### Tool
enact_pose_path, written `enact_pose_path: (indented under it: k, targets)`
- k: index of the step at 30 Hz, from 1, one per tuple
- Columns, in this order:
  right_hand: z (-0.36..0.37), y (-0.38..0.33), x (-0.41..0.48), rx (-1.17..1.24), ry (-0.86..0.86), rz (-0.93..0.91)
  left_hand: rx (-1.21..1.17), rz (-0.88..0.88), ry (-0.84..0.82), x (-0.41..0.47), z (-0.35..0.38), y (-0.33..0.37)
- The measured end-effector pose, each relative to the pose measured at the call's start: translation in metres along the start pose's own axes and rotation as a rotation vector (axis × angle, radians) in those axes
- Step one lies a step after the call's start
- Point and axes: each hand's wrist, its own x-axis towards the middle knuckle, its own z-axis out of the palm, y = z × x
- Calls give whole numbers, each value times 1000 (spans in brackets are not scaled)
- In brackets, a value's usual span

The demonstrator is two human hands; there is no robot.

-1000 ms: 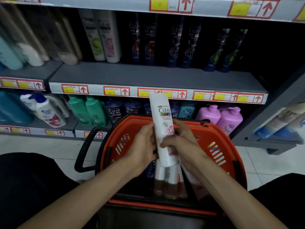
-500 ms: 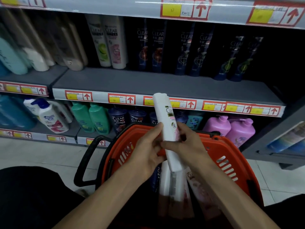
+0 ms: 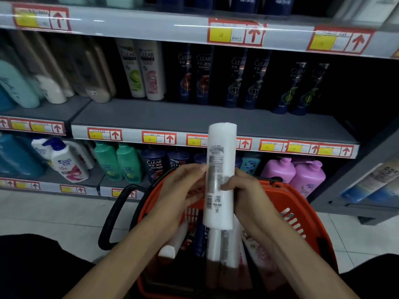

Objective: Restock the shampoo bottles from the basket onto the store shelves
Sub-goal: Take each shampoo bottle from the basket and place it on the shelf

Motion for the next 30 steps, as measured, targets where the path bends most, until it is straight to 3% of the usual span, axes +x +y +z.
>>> enact_pose_path:
  k: [5, 8, 18, 25, 30]
  targets:
    - [5, -2, -5, 248, 33, 61, 16, 14, -1, -3, -13, 7]
    - [9, -4, -1, 240, 66, 33, 55, 71, 7, -9, -18, 12]
    - [73, -11, 24, -229, 71, -211, 402, 394, 28, -13, -50, 36]
    - [135, -17, 30, -392, 100, -259, 478, 406, 15, -15, -91, 49]
    - [117, -11, 33, -686, 150, -182, 613, 334, -6, -18, -109, 36]
